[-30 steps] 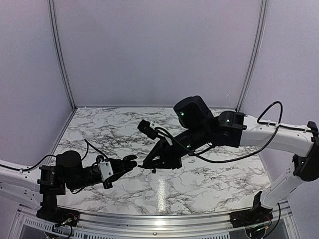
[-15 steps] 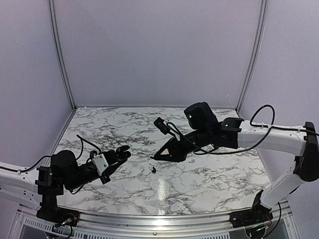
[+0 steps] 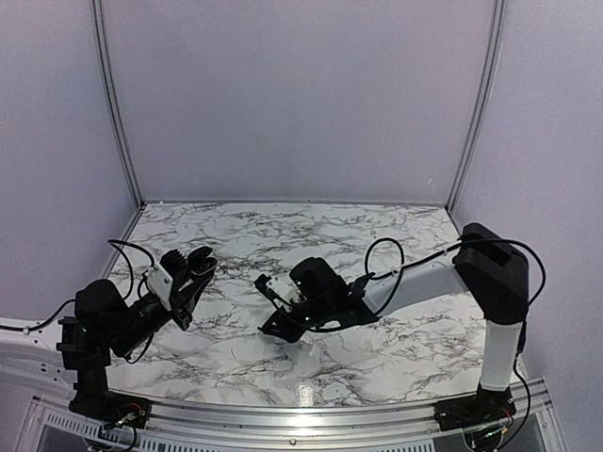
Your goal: Insert the wireless bluetooth earbuds into the charging case
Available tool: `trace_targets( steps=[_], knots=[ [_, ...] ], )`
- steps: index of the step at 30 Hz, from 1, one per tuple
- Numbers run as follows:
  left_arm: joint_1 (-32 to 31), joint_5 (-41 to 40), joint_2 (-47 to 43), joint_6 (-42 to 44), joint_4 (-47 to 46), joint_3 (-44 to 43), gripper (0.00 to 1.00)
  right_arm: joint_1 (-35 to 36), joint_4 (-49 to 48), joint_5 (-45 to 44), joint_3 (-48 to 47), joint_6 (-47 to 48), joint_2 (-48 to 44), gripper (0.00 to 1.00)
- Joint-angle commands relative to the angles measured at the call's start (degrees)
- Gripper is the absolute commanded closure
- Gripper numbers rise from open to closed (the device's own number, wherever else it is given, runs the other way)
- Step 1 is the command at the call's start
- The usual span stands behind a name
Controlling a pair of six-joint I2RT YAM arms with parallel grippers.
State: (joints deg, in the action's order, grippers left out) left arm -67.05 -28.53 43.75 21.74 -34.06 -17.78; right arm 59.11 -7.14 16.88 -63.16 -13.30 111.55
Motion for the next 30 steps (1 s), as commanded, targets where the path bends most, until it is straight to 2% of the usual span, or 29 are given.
trace_targets(
  steps=[1,12,18,25,30],
  knots=[
    [0.3,-2.2,-1.9,-1.7,-2.1,1.0,1.00,1.6,-5.8,-4.7,-4.3,1.0,4.5,0.97],
    [0.5,-2.4,-3.4,-1.5,-2.1,2.1,1.00,2.4,-8.1,-12.1,-4.4,1.5,7.7,0.95],
    [0.8,-2.1,-2.7,-1.2,-2.1,2.0,1.00,2.3,-7.7,-11.6,-4.3,1.4,8.4,0.90],
    [1.0,-1.6,-2.4,-1.2,-2.2,1.9,1.00,1.9,-7.9,-7.6,-2.6,3.7,6.0,0.64],
    [1.1,-1.4,-2.6,-1.4,-2.2,2.2,1.00,1.5,-7.9,-2.7,-1.9,8.8,5.7,0.59]
  ],
)
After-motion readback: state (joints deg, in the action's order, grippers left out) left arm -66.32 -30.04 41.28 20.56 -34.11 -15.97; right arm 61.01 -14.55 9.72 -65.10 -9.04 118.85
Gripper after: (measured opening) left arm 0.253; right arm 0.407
